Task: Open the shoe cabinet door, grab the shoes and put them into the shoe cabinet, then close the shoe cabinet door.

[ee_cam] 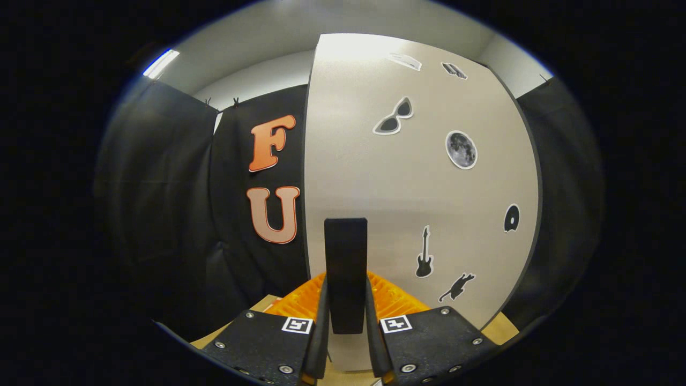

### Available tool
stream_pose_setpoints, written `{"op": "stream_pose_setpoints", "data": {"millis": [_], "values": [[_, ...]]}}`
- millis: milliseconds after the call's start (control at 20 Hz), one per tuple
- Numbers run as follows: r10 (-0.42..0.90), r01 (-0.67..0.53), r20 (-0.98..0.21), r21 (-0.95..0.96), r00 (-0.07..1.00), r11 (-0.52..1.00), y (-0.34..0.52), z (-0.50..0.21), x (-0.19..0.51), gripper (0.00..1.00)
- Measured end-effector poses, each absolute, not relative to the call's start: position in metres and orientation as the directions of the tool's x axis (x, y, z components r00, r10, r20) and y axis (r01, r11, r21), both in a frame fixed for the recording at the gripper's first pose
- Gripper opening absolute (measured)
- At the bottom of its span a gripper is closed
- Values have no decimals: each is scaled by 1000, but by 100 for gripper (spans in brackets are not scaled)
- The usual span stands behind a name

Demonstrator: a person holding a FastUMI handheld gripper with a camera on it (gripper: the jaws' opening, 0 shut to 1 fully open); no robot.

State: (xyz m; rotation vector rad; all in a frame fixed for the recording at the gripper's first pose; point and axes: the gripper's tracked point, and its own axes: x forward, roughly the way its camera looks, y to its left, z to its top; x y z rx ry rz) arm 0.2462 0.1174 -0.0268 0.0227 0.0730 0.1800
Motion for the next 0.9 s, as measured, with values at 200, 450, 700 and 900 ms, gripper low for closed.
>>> {"op": "stream_pose_setpoints", "data": {"millis": [200, 450, 700, 900], "values": [[198, -194, -79, 64, 977, 979, 103, -27, 217, 32], [186, -181, -77, 69, 979, 981, 57, -29, 157, 32], [164, -156, -77, 106, 983, 982, 17, -30, 121, 30], [121, -114, -83, 87, 989, 990, -15, -26, 80, 30]]}}
